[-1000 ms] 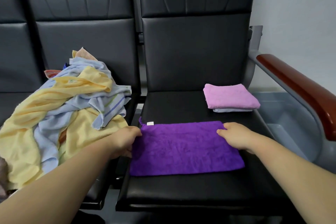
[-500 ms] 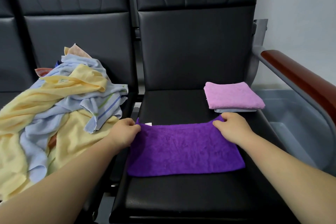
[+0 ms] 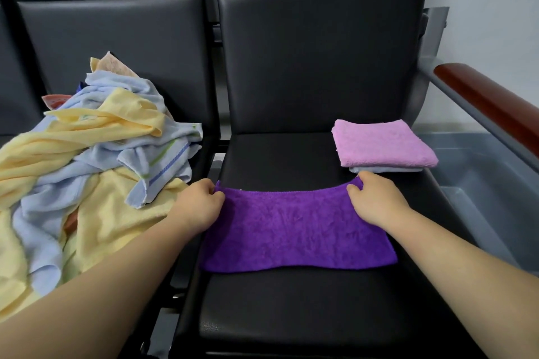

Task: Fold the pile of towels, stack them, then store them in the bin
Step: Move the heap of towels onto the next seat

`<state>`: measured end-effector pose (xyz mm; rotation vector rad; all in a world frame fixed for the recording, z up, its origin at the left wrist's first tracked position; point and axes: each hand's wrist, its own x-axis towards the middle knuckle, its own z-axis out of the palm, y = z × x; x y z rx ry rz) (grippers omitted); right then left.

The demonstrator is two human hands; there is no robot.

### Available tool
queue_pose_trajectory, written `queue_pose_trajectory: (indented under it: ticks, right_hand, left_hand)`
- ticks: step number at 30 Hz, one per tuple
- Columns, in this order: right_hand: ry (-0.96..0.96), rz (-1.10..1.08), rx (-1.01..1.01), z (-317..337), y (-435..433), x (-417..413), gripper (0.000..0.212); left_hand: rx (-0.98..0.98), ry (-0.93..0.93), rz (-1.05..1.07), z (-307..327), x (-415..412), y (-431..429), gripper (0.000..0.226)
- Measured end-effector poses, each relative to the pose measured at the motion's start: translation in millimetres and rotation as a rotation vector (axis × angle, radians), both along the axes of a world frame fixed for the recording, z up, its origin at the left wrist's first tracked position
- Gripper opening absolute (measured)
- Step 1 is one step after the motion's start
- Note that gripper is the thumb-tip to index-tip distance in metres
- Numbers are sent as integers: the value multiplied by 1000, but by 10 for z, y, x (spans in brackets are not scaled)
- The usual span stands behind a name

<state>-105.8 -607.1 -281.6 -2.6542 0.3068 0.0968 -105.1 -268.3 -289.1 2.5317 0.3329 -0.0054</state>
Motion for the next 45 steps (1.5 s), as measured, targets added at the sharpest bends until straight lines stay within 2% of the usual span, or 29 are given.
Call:
queue_pose_trajectory:
  ticks: [10,14,17,20,23,26,29,31,35,39,41,43,45]
  right_hand:
    - [11,-20,-30,13,30,23,20]
    - [-1,-34,-6,41,47,0,21]
    - [-34,-38,-7,74,70,-60,35]
    - [-73,1,-109,60,100,-120,48]
    - [-160,85,-260,49,174,-182,36]
    - [-214,274,-184,33,278,-229,19]
    - [-124,446,-143,-3,341,-246,26]
    - [-69,477,-175,-12,337,-228,31]
    - [-23,445,-201,16,310,-197,32]
    - [-17,372,-205,31,285,-144,25]
    - [-25,306,-206,36,266,-123,19]
    - [12,250,-241,64,245,-94,35]
    - [78,196,-274,113,223,-59,50]
  left_hand:
    - [33,-16,-4,-63,18,-4,26]
    - [110,-41,-32,-81,-20,-18,23]
    - [183,-116,-94,-53,-51,-53,27]
    - [299,-214,-156,-5,-76,-139,26]
    - [318,-258,-310,6,-121,-271,22]
    - [296,-181,-472,-36,-204,-419,27]
    - [393,-99,-533,-79,-272,-514,42]
    - [434,-60,-551,-91,-301,-535,50]
    - [399,-21,-555,-76,-287,-518,53]
    - [286,-84,-433,-19,-64,-482,27]
    - [304,-43,-403,8,75,-428,23]
    - [328,64,-433,48,198,-358,35]
    - [320,152,-453,80,285,-302,29]
